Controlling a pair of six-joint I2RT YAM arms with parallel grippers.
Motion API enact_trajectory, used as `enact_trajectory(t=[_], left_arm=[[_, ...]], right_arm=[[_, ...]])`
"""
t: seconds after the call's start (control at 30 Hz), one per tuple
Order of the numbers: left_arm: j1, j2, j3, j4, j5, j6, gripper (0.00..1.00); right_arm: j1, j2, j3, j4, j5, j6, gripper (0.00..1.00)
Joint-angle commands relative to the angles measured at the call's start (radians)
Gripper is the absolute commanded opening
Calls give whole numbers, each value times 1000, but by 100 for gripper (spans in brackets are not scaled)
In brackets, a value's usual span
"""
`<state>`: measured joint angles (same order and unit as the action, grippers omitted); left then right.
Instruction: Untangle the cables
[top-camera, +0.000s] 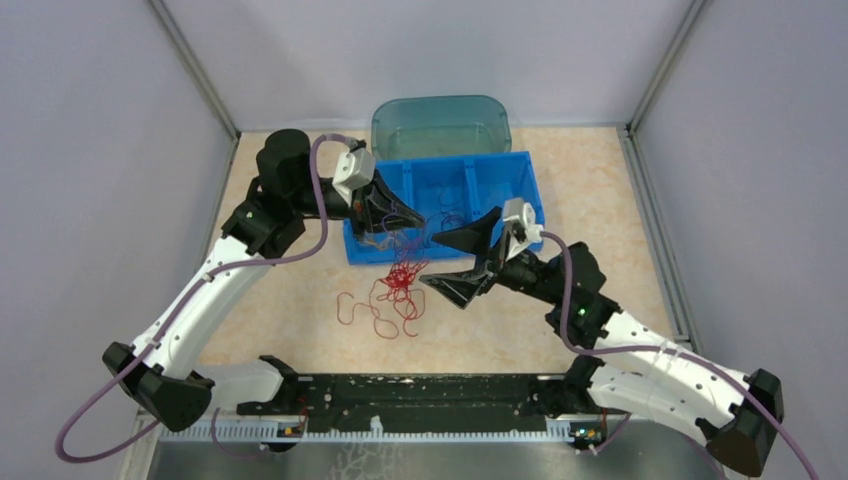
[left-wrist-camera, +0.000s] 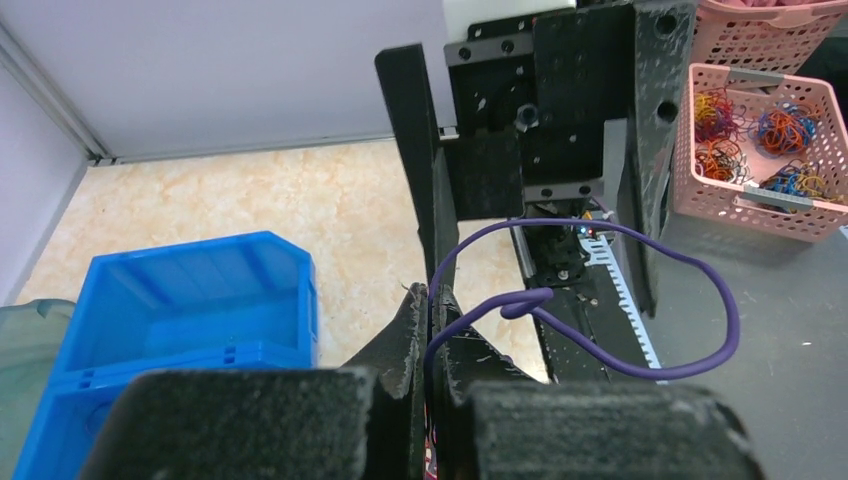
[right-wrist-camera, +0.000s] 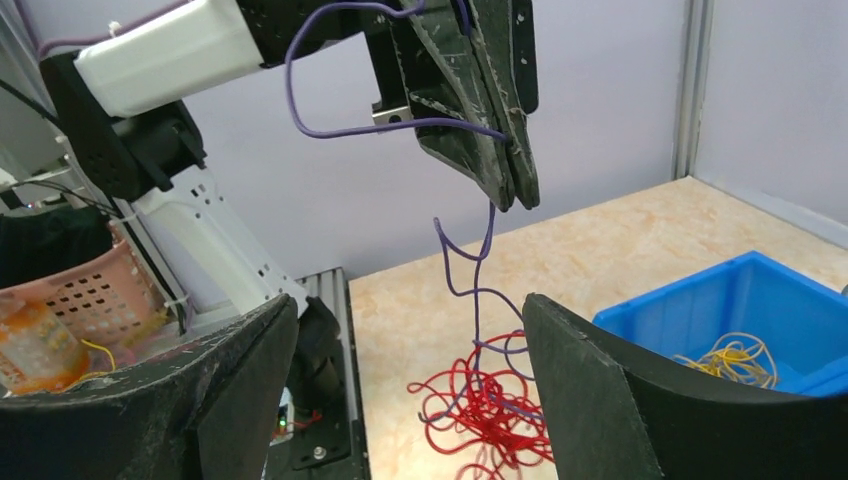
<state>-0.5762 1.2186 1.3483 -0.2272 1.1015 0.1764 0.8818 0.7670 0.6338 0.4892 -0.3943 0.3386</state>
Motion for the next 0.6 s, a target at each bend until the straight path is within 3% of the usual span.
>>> enact_trajectory(t=[0.0,0.2,0.4,0.57], left_arm=[[-4,6,38,4,36,-38,0],[-4,46,125,6,58,-68,0],[-5,59,142,27,76,-97,0],[-5,58,166,40,71,-105,0]], right_arm=[[2,80,17,170,-29,-43,83],[3,251,73,350,-56,-35,80],[3,390,115,453,30,12,65],[4,476,114,543,-9,91,52]])
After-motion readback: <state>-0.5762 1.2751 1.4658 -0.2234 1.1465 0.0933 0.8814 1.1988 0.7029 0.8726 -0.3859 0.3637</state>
